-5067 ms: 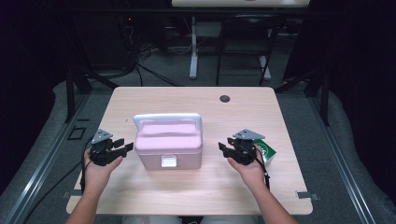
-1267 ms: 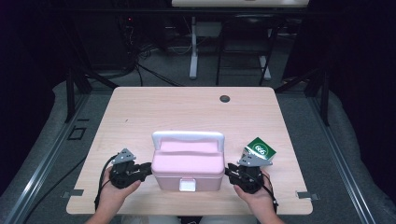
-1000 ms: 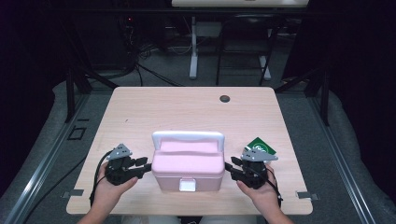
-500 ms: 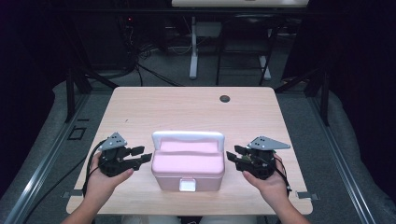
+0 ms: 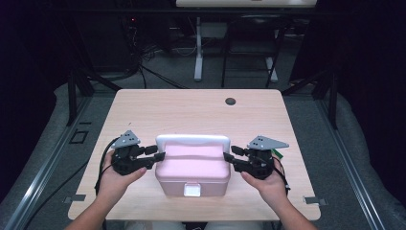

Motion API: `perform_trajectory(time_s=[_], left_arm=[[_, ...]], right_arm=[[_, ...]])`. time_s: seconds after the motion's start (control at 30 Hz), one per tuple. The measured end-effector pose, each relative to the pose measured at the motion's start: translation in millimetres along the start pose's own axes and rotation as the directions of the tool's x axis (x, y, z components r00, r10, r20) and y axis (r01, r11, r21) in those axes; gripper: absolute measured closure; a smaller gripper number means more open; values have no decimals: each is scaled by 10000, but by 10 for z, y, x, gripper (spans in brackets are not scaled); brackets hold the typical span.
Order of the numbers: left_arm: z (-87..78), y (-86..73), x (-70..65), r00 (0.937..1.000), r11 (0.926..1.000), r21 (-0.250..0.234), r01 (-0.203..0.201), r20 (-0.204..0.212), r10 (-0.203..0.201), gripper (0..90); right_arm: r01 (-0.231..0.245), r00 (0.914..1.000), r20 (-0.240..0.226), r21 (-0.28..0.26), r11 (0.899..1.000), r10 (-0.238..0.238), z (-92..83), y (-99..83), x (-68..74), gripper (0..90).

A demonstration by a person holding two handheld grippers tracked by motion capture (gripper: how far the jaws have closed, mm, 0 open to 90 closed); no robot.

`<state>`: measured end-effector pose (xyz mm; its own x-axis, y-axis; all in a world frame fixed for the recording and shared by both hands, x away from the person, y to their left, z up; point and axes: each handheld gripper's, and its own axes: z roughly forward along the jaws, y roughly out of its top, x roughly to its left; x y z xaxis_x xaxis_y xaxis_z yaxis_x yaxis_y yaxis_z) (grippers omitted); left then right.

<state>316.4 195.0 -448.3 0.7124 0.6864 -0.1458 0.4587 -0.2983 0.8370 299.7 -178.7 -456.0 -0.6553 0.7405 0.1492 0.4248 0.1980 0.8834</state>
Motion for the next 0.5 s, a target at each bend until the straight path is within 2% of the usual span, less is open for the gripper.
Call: perform_trajectory(time_s=[0.1,0.2,0.27,0.33,0.5], left_arm=[[18,11,-12,9999,10000,-48,-80,-90,79,607],[15,13,-22,9990,9994,-137,-305,-325,301,667],[11,13,-39,9968,9982,-156,-571,-571,561,720],[4,16,-47,9958,9976,-83,-681,-617,674,728],[-18,4,-48,9965,9982,-95,-589,-608,582,730]], right_arm=[[106,9999,-96,-43,9999,-107,42,-2,18,652],[262,9995,150,-152,9995,-260,57,2,42,723],[254,9992,300,-173,9995,-248,63,5,58,730],[335,9987,394,-204,9992,-326,63,1,70,732],[441,9984,378,-225,9988,-433,60,-7,95,736]])
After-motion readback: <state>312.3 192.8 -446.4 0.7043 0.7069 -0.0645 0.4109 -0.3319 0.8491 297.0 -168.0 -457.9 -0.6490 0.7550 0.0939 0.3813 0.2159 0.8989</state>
